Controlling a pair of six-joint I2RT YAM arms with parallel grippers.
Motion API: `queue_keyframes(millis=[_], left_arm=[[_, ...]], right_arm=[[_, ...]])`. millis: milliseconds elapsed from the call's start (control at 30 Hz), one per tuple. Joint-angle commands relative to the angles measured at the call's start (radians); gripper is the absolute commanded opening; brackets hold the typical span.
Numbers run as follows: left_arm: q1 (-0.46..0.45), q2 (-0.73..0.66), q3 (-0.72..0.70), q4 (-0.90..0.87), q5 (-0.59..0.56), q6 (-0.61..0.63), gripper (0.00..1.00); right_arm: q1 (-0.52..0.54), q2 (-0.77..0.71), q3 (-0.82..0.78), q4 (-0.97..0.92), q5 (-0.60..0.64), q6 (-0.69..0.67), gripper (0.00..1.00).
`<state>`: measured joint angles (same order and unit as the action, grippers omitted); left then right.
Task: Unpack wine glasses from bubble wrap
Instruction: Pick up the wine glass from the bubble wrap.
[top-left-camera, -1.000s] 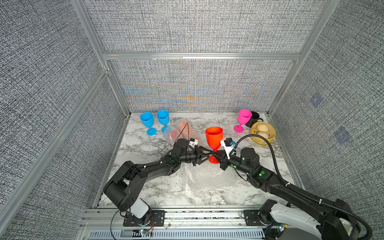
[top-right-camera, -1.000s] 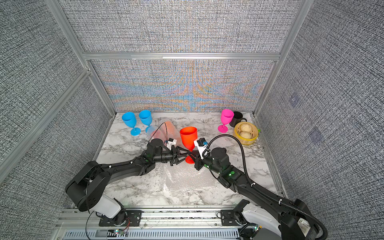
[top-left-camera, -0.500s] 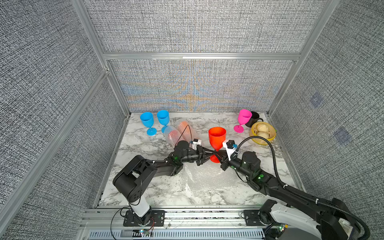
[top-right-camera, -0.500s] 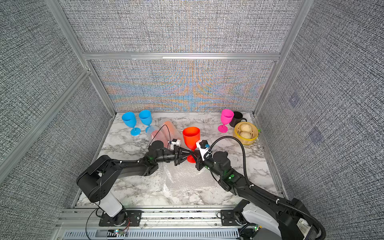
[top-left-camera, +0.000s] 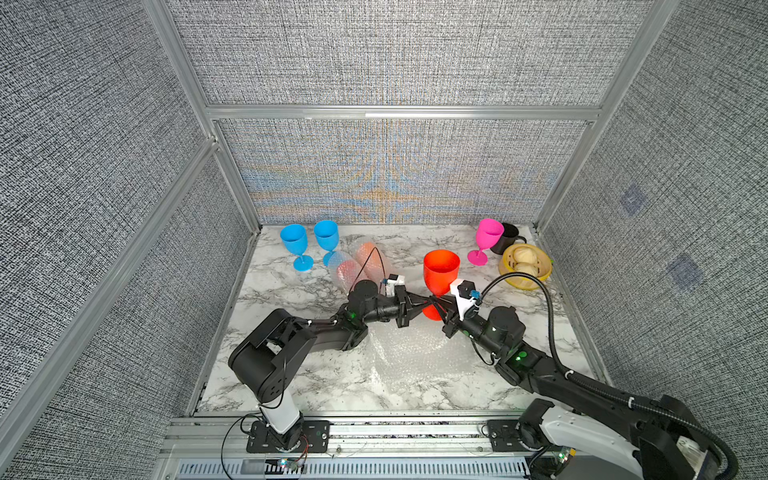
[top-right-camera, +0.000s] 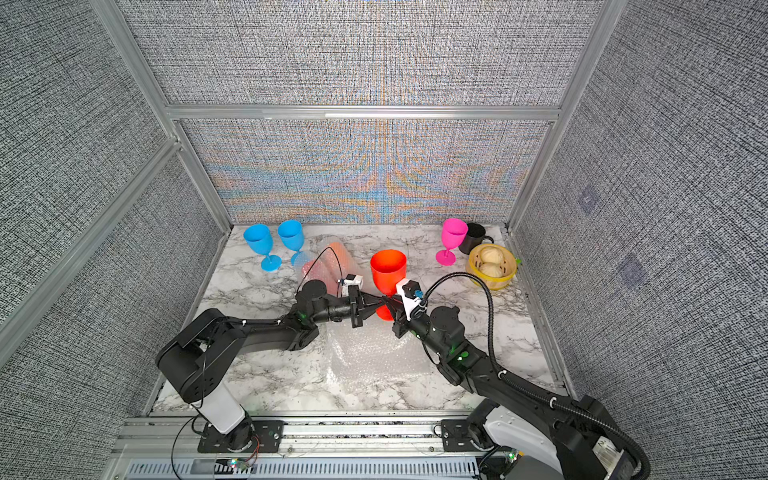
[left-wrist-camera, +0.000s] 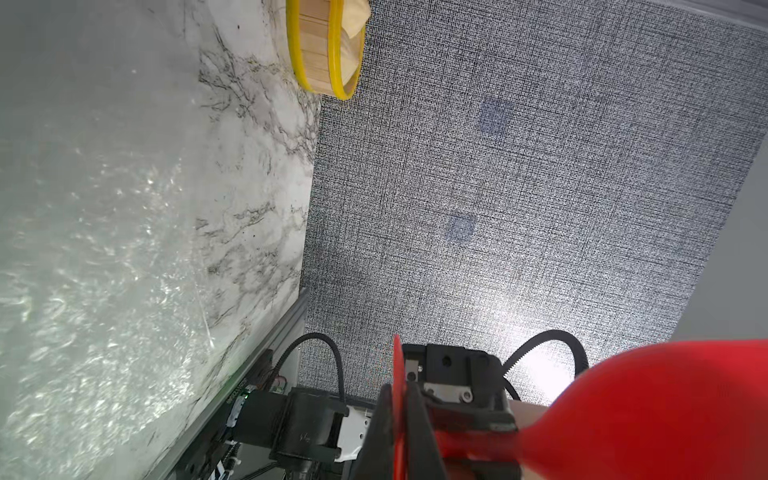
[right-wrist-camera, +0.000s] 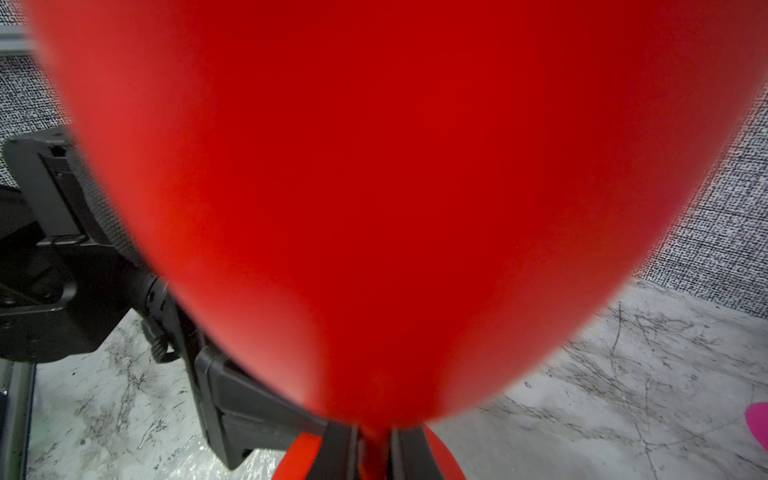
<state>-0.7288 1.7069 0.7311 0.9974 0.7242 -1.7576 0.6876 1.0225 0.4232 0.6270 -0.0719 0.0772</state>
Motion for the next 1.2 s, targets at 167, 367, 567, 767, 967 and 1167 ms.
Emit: queue_keyframes(millis=[167,367,567,767,967,1167], left_arm=[[0.007,-0.006,0.017,0.012,0.017,0.032,0.00],[0.066,-0.004,0.001,0.036,0.014,0.033,0.00],[0.112,-0.008,-0.022,0.061,0.016,0.039,0.00],[0.118,-0.003,-0.007,0.069,0.022,0.052,0.00],[0.129,-0.043,-0.006,0.023,0.039,0.121,0.00],[0.135,-0.045,-0.015,0.100,0.055,0.093,0.00]], right_arm=[[0.001,-0.040,0.034,-0.100,-0.067,-0.022,0.43],[0.003,-0.134,0.035,-0.223,-0.268,-0.035,0.53],[0.002,-0.222,0.003,-0.291,-0.340,0.091,0.52],[-0.043,-0.237,0.101,-0.500,-0.279,0.282,0.45],[-0.131,-0.193,0.184,-0.613,-0.298,0.551,0.39],[-0.240,-0.112,0.156,-0.513,-0.412,0.847,0.38]])
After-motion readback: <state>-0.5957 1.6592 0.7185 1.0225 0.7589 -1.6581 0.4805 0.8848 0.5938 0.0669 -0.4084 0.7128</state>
